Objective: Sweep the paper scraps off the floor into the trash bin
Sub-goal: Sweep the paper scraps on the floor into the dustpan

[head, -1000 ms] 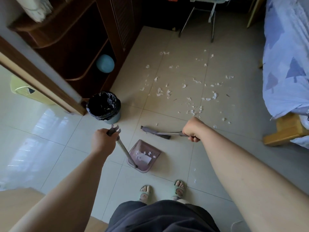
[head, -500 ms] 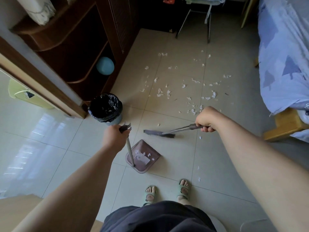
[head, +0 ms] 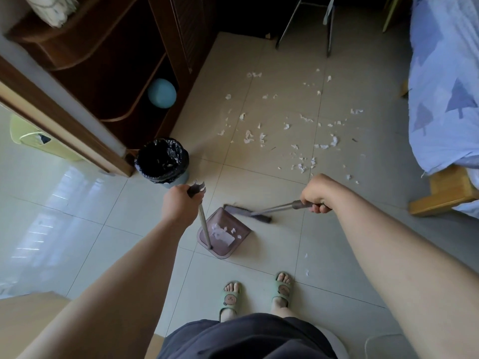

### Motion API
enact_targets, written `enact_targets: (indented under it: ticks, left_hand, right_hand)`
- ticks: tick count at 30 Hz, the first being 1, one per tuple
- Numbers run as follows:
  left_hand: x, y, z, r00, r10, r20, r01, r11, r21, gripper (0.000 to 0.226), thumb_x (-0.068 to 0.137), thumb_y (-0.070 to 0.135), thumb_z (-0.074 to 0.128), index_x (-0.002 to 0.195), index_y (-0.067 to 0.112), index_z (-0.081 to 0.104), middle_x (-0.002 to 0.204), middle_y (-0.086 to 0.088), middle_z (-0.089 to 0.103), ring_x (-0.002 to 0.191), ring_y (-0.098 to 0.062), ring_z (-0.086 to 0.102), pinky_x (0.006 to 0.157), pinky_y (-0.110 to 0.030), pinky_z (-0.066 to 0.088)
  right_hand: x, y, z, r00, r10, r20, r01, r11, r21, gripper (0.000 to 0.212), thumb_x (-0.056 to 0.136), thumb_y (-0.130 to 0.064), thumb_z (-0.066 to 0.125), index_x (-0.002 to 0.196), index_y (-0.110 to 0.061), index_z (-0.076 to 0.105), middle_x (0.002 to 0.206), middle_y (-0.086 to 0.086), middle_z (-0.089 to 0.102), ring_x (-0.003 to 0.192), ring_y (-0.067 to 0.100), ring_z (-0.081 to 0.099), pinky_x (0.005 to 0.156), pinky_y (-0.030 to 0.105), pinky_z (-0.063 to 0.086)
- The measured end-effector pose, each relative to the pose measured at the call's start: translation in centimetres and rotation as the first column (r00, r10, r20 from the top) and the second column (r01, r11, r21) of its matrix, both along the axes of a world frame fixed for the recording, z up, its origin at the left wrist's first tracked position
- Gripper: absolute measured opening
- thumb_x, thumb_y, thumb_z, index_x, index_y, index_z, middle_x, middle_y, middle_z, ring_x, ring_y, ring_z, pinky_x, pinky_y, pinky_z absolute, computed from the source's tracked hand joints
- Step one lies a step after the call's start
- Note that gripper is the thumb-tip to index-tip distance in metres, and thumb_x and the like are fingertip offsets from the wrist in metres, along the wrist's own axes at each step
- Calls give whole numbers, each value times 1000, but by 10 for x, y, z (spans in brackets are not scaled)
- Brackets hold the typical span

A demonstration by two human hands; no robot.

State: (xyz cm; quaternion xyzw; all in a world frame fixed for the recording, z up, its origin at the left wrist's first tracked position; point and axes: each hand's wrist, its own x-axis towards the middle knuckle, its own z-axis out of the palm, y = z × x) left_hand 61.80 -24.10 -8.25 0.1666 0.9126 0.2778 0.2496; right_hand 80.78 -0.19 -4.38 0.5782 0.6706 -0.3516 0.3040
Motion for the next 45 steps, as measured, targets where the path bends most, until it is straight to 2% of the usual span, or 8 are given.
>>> enact_targets:
  ticks: [6,10,15,23,31,36,41,45]
  left_hand:
    - [-1,0,2,999,-49,-21,49,999,-17,27,89,30,65,81,4,71,78,-14,71,60,-29,59,50,-27,41]
    - [3,-3,5,985,-154,-73,150,987,-60,22,88,26,65,90,7,74,82,-11,71,77,-29,65,63,-34,51]
    - [12,-6,16,961,-251,-115,244,967,-78,20,89,23,64,93,6,72,74,-7,61,68,-26,53,48,-26,31]
    - [32,2,23,910,-390,-139,387,921,-48,19,89,24,64,98,8,70,68,-1,54,67,-22,51,49,-27,32]
    - [52,15,23,863,-492,-111,492,870,-36,18,86,21,66,96,7,70,86,-12,68,77,-30,60,61,-30,42]
    - [66,26,26,845,-528,-83,527,849,-39,16,85,20,67,95,8,71,81,-12,67,71,-29,57,58,-27,39]
    - [72,31,28,840,-536,-84,533,844,-50,15,85,18,66,92,6,70,81,-13,66,72,-30,55,60,-29,41]
    - [73,30,28,837,-538,-97,534,843,-67,14,85,19,65,90,6,69,83,-15,67,72,-31,56,59,-29,41]
  right_hand:
    - [9,3,23,1000,-8,16,8,999,-35,12,86,-5,46,93,0,54,65,13,53,25,11,33,32,9,23]
    - [13,-15,27,999,-15,33,17,999,-43,13,86,-6,44,91,-1,55,65,11,54,31,11,35,35,11,22]
    - [27,-40,31,996,-81,37,82,996,-39,17,89,-6,43,74,-4,50,65,8,48,45,11,32,42,18,21]
    - [72,-69,9,958,-285,19,286,958,-16,20,93,-4,37,73,-7,40,63,8,40,43,13,32,37,8,23]
    - [133,-88,1,857,-515,36,515,857,-8,21,91,-7,32,71,-10,36,62,7,35,44,13,29,35,6,25]
    - [166,-102,-4,777,-621,103,629,774,-72,27,94,-7,30,67,-10,33,57,6,33,17,8,26,31,5,25]
    - [177,-124,-11,724,-690,19,683,712,-166,33,96,-9,36,63,-7,37,54,7,36,34,15,38,35,19,31]
    - [170,-135,-24,585,-810,38,784,552,-284,27,92,-4,30,68,-4,42,47,4,39,30,12,37,28,11,30]
